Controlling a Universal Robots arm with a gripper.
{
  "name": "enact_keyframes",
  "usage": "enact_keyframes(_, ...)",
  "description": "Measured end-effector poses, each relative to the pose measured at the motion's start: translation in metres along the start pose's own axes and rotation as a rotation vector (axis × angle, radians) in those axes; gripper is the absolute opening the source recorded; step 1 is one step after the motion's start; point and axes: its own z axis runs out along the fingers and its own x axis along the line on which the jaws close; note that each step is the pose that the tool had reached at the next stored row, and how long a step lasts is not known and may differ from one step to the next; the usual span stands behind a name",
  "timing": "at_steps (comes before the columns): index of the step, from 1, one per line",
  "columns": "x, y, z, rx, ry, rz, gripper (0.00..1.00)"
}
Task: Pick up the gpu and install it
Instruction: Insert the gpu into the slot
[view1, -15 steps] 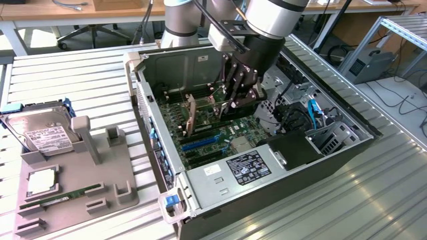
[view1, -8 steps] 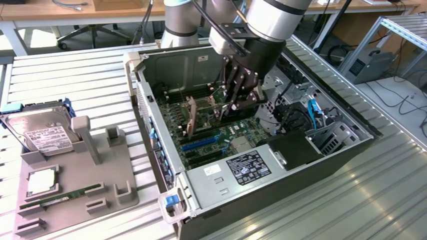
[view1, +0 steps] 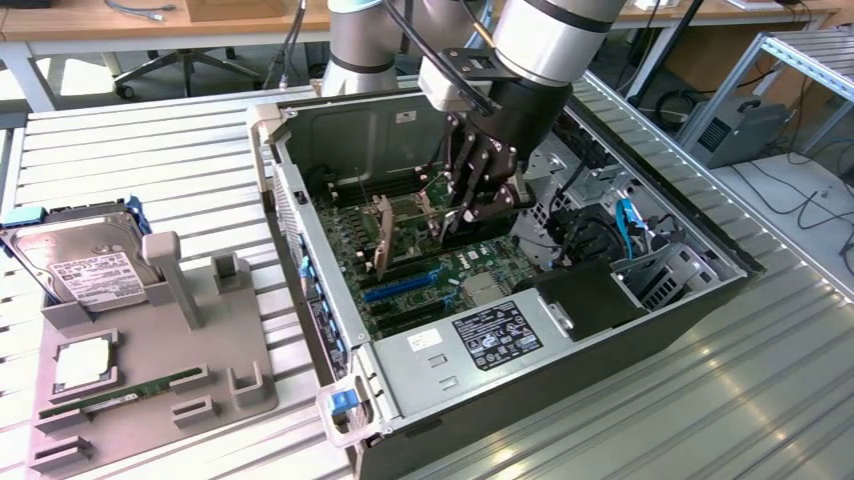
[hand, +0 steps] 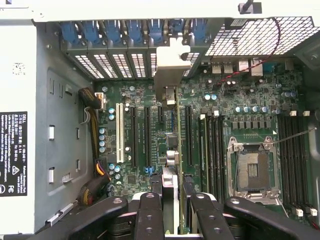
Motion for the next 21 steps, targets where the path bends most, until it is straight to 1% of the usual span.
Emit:
enact_keyframes(8, 0.0015, 0.0010, 0.0001, 0.0000, 0.0001, 0.000, 0.27)
enact_keyframes(15, 0.0042, 0.0046, 0.0012, 0.0000, -0.0001, 0.000, 0.27)
enact_keyframes(21, 0.0043, 0.0051, 0.0041, 0.0001, -0.0001, 0.000, 0.27)
